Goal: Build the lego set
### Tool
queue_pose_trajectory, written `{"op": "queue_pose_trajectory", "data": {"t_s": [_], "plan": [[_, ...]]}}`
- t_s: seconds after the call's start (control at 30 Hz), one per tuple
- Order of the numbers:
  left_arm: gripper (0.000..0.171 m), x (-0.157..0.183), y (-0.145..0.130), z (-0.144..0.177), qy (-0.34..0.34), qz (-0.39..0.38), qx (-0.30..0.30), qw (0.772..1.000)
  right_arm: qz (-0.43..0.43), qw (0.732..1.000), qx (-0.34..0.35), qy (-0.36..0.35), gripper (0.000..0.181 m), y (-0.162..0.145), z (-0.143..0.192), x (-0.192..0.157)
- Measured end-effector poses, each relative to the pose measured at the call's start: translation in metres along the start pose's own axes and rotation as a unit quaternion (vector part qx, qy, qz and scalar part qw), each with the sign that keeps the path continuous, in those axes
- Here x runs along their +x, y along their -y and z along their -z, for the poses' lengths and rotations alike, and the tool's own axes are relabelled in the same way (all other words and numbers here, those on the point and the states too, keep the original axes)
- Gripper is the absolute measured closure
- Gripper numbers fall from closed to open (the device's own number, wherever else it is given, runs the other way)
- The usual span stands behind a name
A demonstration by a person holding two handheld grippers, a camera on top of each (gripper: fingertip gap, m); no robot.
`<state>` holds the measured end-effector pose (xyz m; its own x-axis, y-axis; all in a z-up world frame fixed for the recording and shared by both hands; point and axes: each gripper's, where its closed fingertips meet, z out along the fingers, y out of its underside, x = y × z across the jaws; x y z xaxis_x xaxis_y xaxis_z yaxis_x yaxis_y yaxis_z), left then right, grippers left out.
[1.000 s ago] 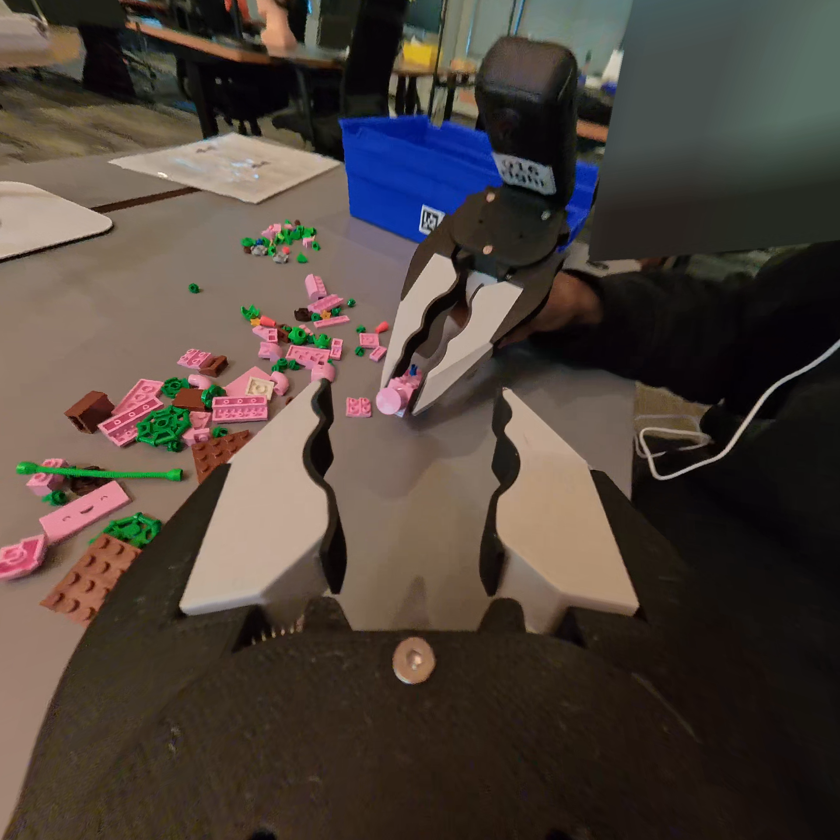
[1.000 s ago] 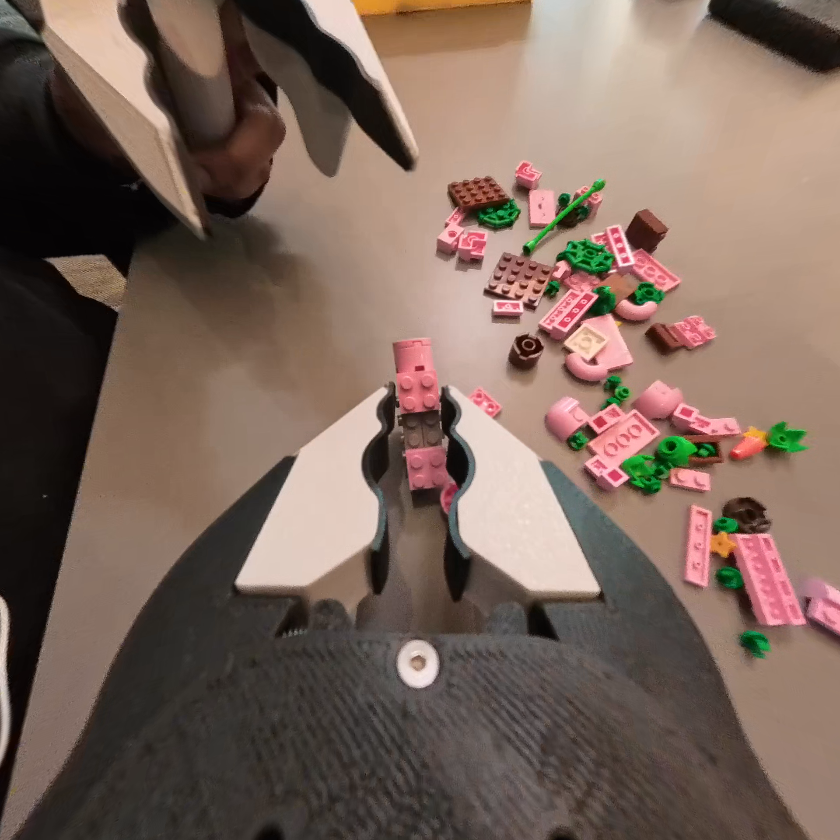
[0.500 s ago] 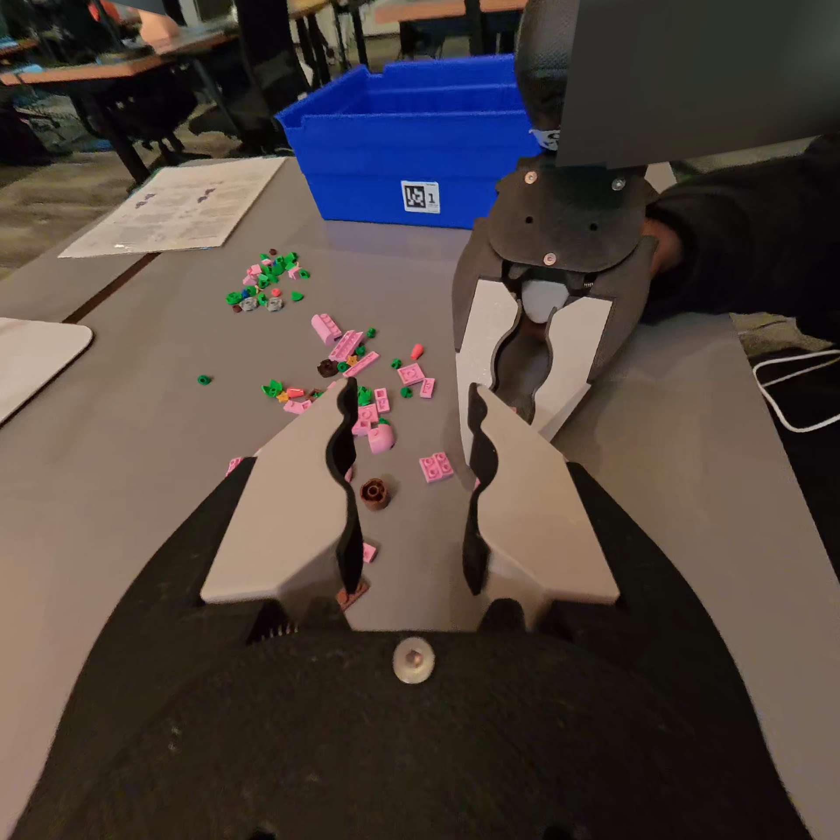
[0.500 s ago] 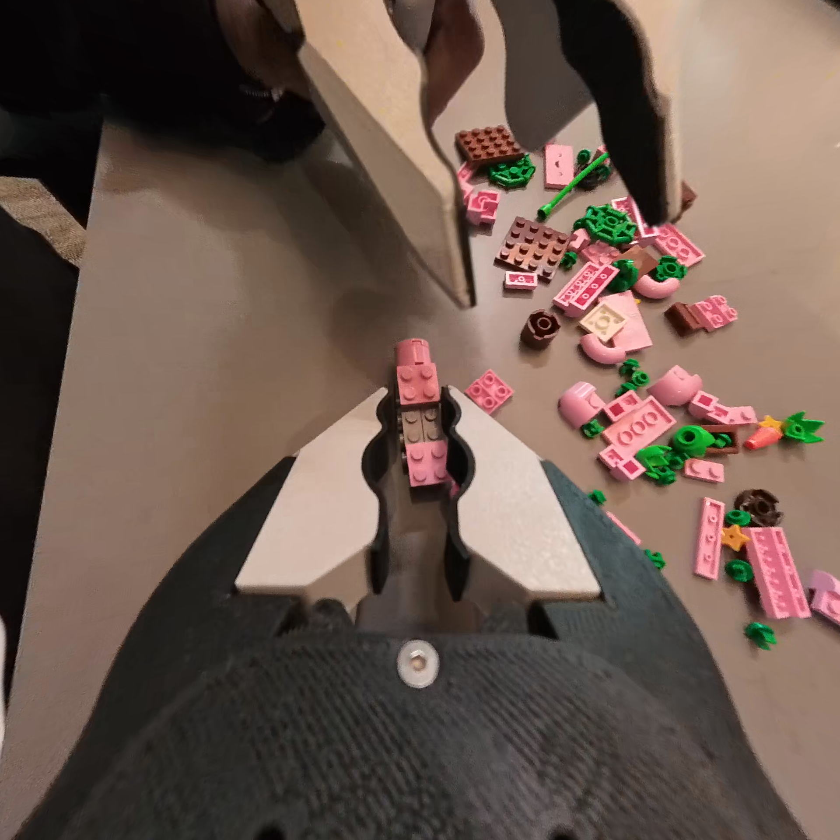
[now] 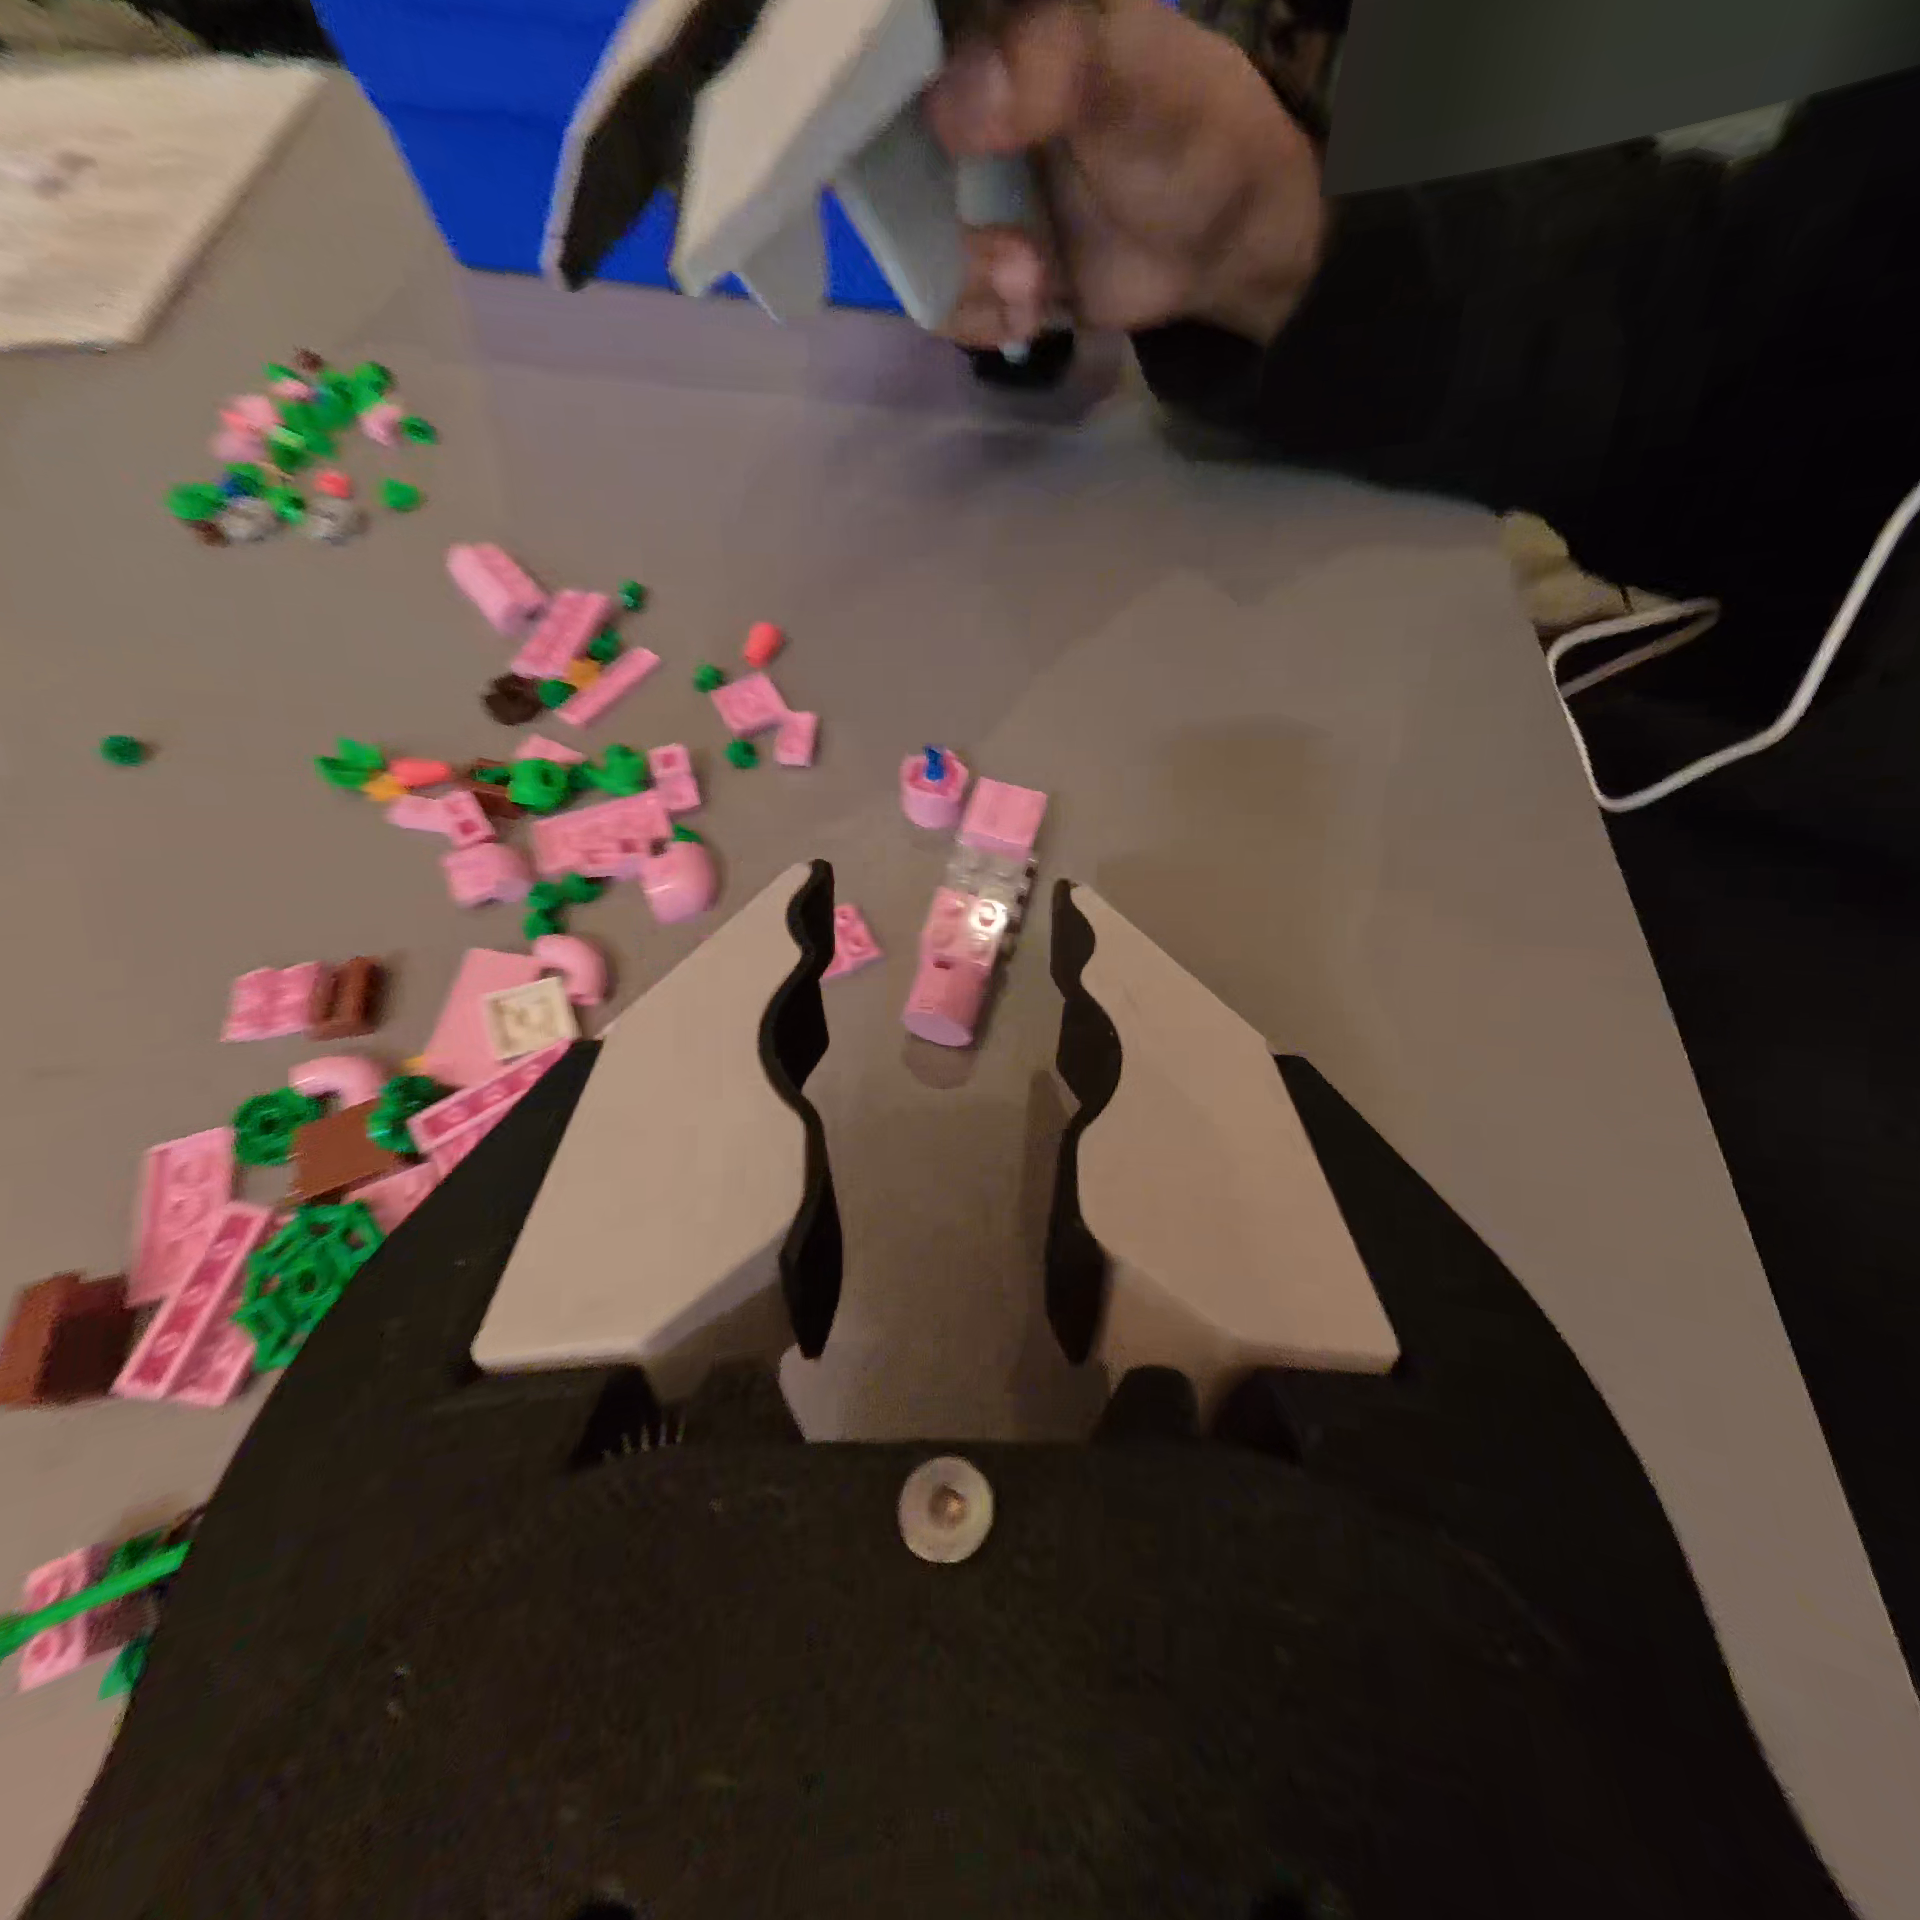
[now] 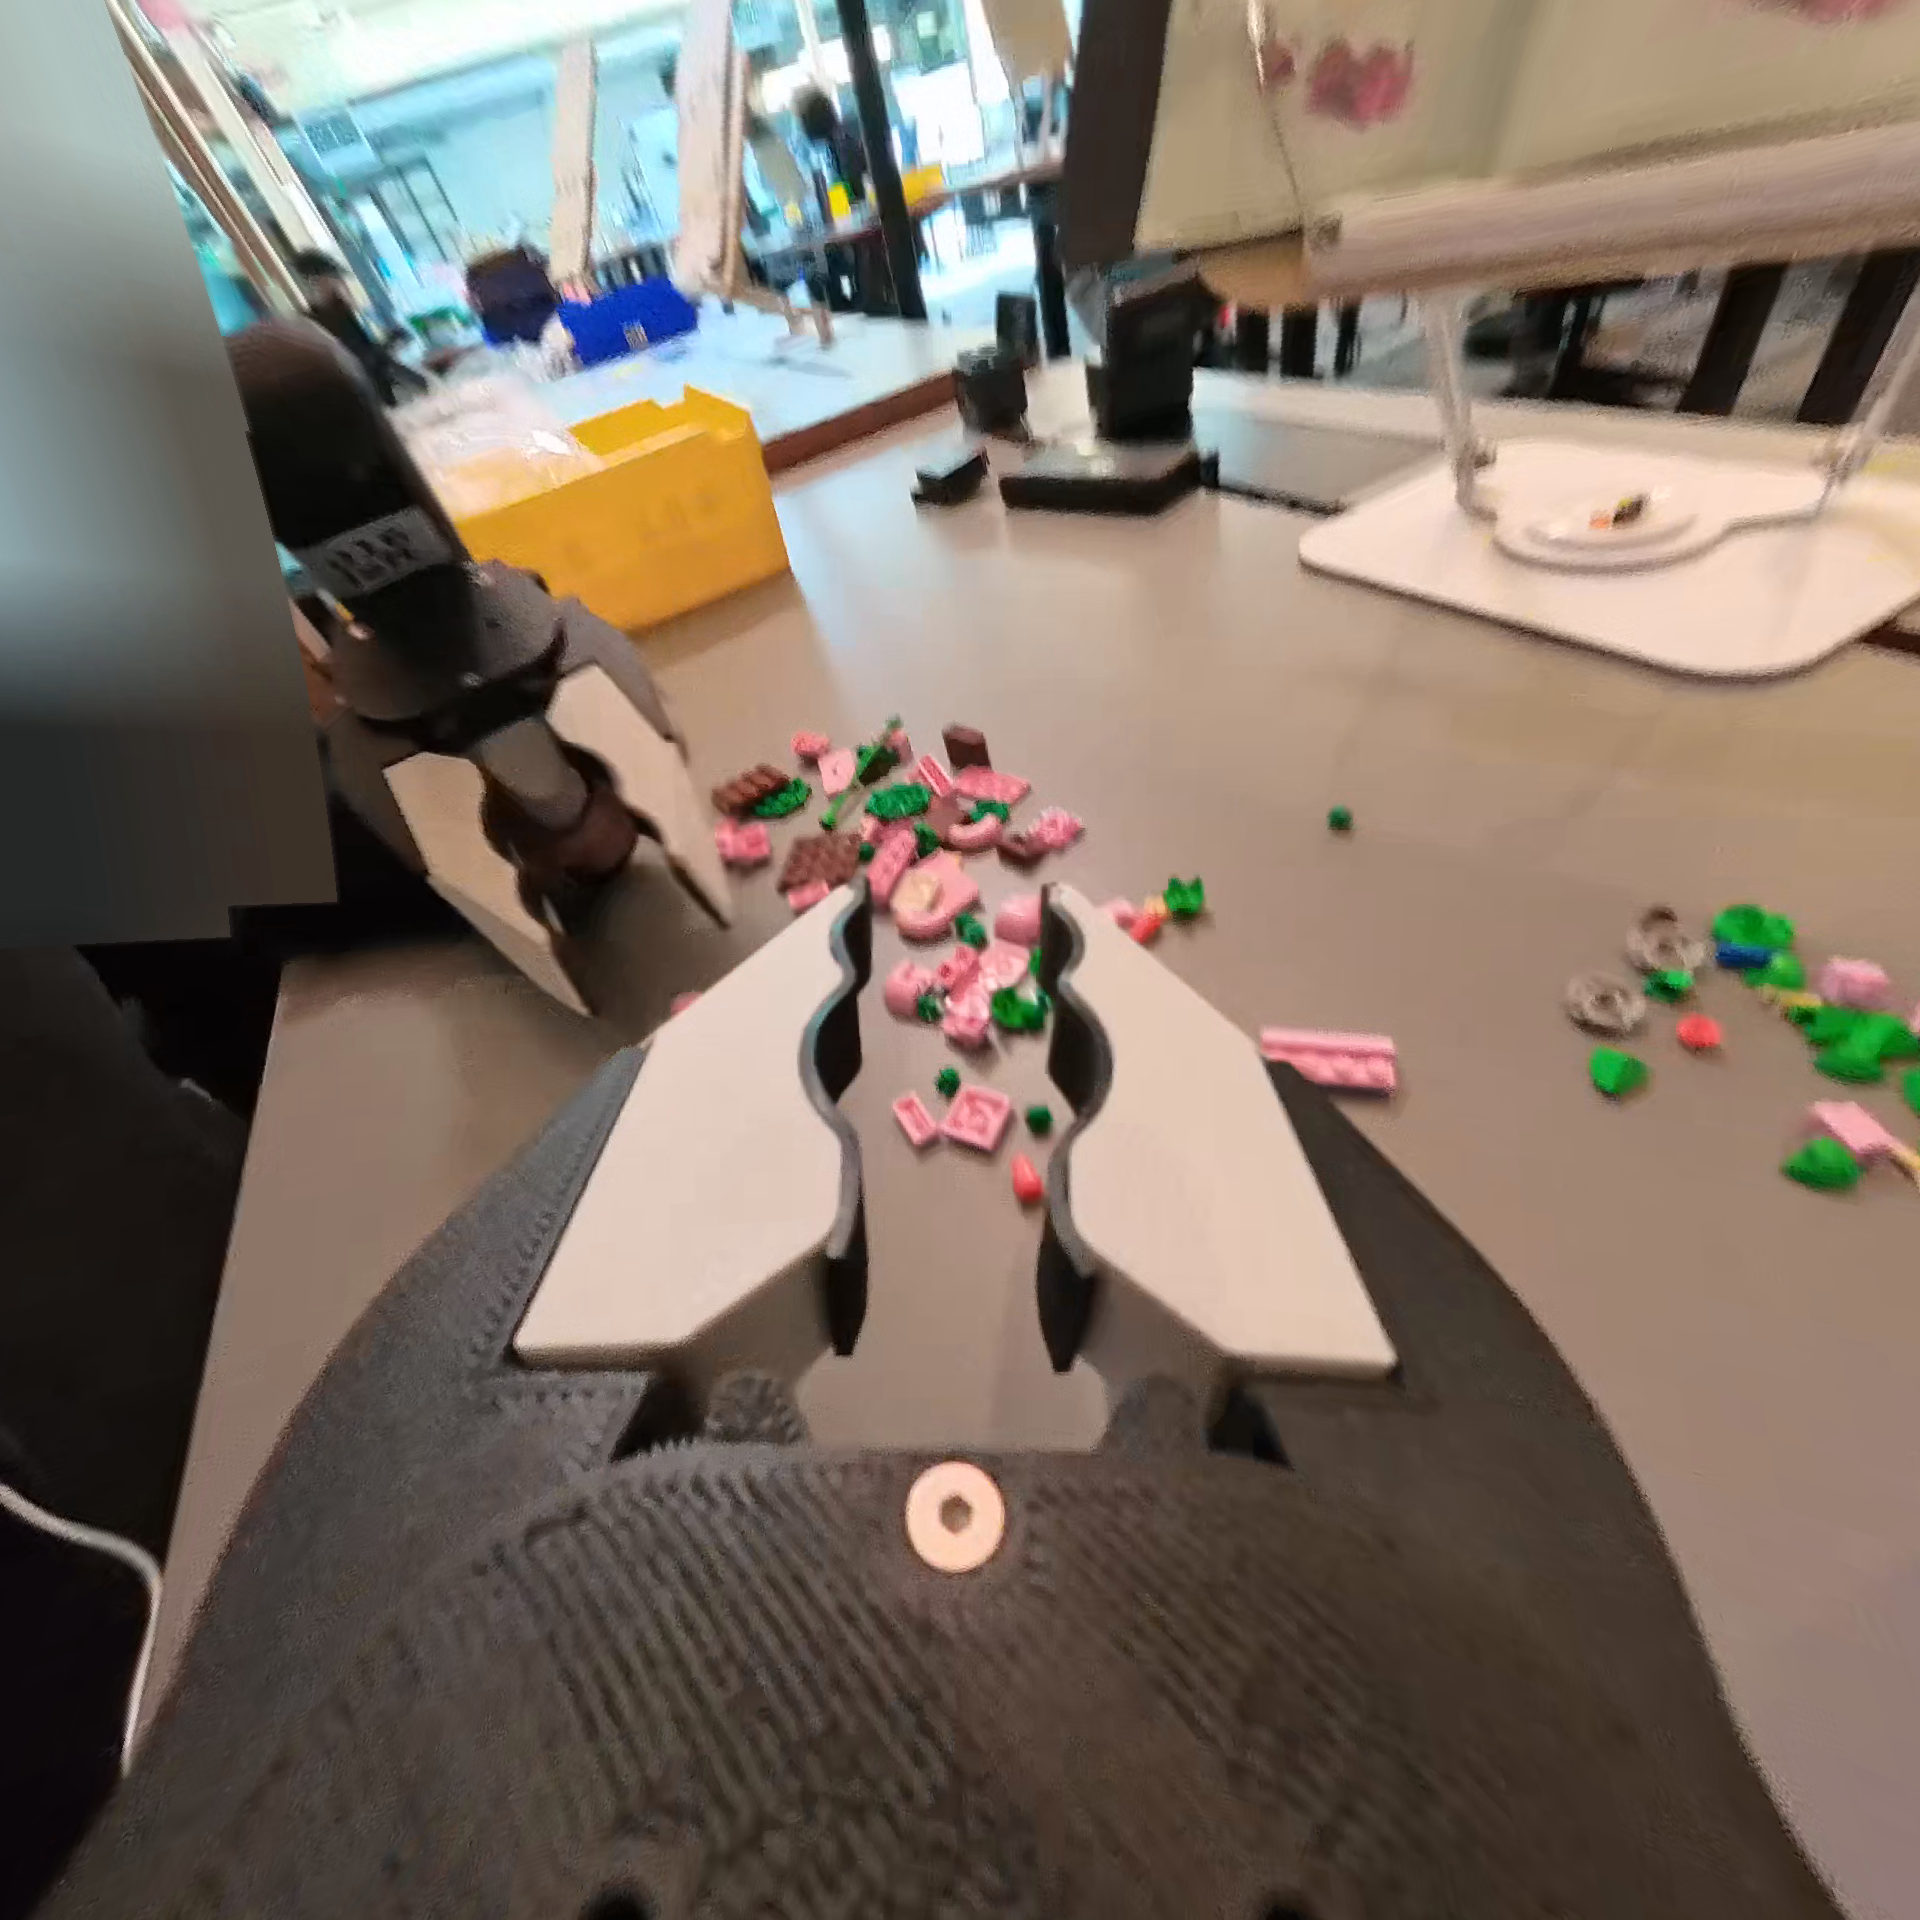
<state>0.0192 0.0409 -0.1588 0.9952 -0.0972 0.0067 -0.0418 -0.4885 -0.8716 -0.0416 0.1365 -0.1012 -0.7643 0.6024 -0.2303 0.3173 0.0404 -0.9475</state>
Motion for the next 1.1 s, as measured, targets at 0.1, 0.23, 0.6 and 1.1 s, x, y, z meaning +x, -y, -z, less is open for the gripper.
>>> {"op": "queue_pose_trajectory", "data": {"t_s": [0.1, 0.23, 0.6, 1.1], "plan": [[0.137, 0.008, -0.001, -0.013, -0.002, -0.02, -0.023, 1.0, 0.007, 0.996, -0.081, 0.041, 0.151, -0.031, -0.005, -0.008], [0.132, 0.013, -0.006, -0.027, -0.002, -0.016, -0.06, 0.998, 0.085, 0.973, -0.197, 0.084, 0.151, -0.078, -0.015, -0.031], [0.131, -0.006, 0.017, -0.019, 0.014, 0.054, 0.021, 0.998, 0.17, 0.949, -0.249, 0.096, 0.167, -0.102, -0.036, -0.057], [0.15, -0.001, 0.063, -0.006, -0.159, 0.296, 0.19, 0.923, 0.397, 0.915, -0.063, -0.031, 0.167, -0.026, -0.035, -0.082]]}}
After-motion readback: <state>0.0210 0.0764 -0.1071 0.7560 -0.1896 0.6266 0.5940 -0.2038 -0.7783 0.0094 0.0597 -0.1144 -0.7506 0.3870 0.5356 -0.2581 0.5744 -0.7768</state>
